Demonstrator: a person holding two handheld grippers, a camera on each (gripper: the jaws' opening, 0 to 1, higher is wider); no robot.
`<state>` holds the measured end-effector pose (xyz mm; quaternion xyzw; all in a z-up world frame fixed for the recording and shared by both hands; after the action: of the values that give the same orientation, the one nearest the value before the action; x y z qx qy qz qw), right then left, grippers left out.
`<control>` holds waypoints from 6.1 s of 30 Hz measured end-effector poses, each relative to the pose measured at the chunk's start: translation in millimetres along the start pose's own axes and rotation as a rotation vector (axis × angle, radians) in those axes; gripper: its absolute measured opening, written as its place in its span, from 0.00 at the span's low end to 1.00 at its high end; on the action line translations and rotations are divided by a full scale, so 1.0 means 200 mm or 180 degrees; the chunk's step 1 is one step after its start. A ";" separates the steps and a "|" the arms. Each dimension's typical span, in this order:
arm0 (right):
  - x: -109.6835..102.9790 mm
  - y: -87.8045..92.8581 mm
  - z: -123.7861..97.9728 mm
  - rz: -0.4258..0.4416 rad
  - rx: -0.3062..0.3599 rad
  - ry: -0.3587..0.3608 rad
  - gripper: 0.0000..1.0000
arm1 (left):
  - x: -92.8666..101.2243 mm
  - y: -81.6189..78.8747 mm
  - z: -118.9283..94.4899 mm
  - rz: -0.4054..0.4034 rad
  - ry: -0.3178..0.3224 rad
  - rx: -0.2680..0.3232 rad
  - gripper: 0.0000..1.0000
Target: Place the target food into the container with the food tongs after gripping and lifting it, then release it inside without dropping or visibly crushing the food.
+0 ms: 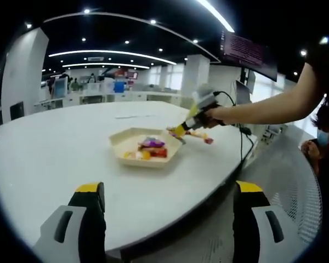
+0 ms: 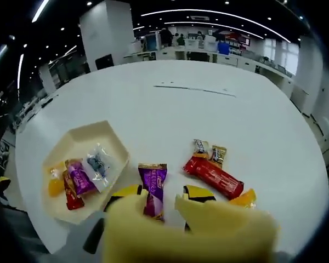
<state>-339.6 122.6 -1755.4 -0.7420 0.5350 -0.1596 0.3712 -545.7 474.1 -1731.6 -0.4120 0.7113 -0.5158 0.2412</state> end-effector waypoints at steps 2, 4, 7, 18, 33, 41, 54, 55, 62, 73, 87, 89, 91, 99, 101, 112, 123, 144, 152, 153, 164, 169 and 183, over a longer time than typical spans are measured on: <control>-0.02 0.00 -0.03 -0.0133 0.0087 0.0035 0.29 | 0.00 0.00 0.00 0.0000 0.0007 0.0001 0.94; -0.05 -0.01 -0.05 -0.0147 0.0105 0.0020 0.29 | 0.00 0.00 0.00 0.0000 0.0010 0.0000 0.93; -0.08 -0.02 -0.04 -0.0176 0.0134 0.0013 0.30 | 0.00 0.00 0.00 0.0006 0.0023 -0.0024 0.92; -0.14 0.03 0.04 -0.0523 -0.0138 0.0073 0.31 | 0.00 0.00 0.00 -0.0004 0.0003 -0.0010 0.94; -0.09 0.04 0.07 -0.0798 -0.0107 0.0003 0.27 | 0.00 0.00 0.00 -0.0004 0.0014 -0.0020 0.93; -0.07 0.02 0.10 -0.0781 -0.0155 0.0010 0.25 | 0.00 0.00 0.00 -0.0006 0.0020 -0.0028 0.93; -0.06 0.02 0.09 -0.0700 -0.0129 0.0026 0.23 | 0.00 0.00 0.00 0.0014 0.0018 -0.0022 0.99; -0.06 0.02 0.09 -0.0707 -0.0128 0.0031 0.23 | 0.00 0.00 0.00 0.0010 0.0020 -0.0031 0.99; -0.08 0.00 0.09 -0.0692 -0.0103 -0.0013 0.23 | 0.00 0.00 0.00 0.0015 0.0021 -0.0042 0.98; -0.09 0.00 0.06 -0.0543 -0.0068 -0.0067 0.23 | -0.01 0.00 0.01 -0.0041 0.0026 0.0025 0.99; -0.08 -0.06 -0.07 -0.0473 0.0053 -0.0025 0.23 | 0.00 -0.01 0.00 -0.0037 0.0025 0.0063 0.99; -0.09 -0.06 -0.08 -0.0467 0.0046 -0.0033 0.23 | 0.00 -0.01 0.00 -0.0034 0.0025 0.0070 0.99; -0.09 -0.07 -0.09 -0.0488 0.0050 -0.0030 0.23 | 0.00 0.00 0.00 -0.0037 0.0029 0.0072 0.99; -0.11 -0.18 -0.20 -0.0510 0.0262 0.0037 0.24 | 0.00 -0.01 0.00 -0.0026 0.0011 0.0154 0.99; -0.11 -0.20 -0.22 -0.0506 0.0291 0.0039 0.24 | 0.00 -0.01 0.00 -0.0033 0.0029 0.0143 0.99; -0.13 -0.24 -0.28 -0.0551 0.0371 0.0076 0.24 | 0.00 -0.01 0.00 -0.0033 0.0004 0.0153 0.99; -0.13 -0.23 -0.29 -0.0608 0.0330 0.0126 0.23 | 0.00 -0.01 0.00 -0.0023 0.0014 0.0138 0.98; -0.22 -0.32 -0.26 -0.0606 0.0386 0.0012 0.23 | 0.00 -0.01 0.00 -0.0028 0.0010 0.0140 0.98; -0.30 -0.37 -0.22 -0.0619 0.0425 -0.0066 0.23 | 0.00 -0.02 0.00 -0.0032 -0.0016 0.0169 0.99; -0.32 -0.37 -0.21 -0.0587 0.0428 -0.0118 0.23 | 0.00 -0.02 0.00 -0.0026 -0.0017 0.0165 0.99; -0.48 -0.40 -0.11 -0.0716 0.0356 -0.0282 0.23 | 0.00 -0.02 0.00 -0.0023 -0.0035 0.0189 0.99; -0.56 -0.41 -0.06 -0.0779 0.0340 -0.0382 0.23 | -0.01 -0.02 0.00 -0.0027 -0.0045 0.0194 0.99; -0.70 -0.44 0.01 -0.0882 0.0294 -0.0573 0.23 | -0.01 -0.02 0.00 -0.0051 -0.0074 0.0203 0.99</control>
<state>-331.5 263.8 -1671.7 -0.8021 0.3843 -0.1665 0.4257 -542.9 475.5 -1727.9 -0.4158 0.6884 -0.5352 0.2584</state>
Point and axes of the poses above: the point that each gripper's makers call its tool centre point, and the gripper's own axes: z roughly forward along the fingers, x roughly to its right, y roughly out of its underside, the point moved 10 cm from there along -z, roughly backward along the fingers, and after that the axes turned 9 degrees about -y, right-handed, at the moved point
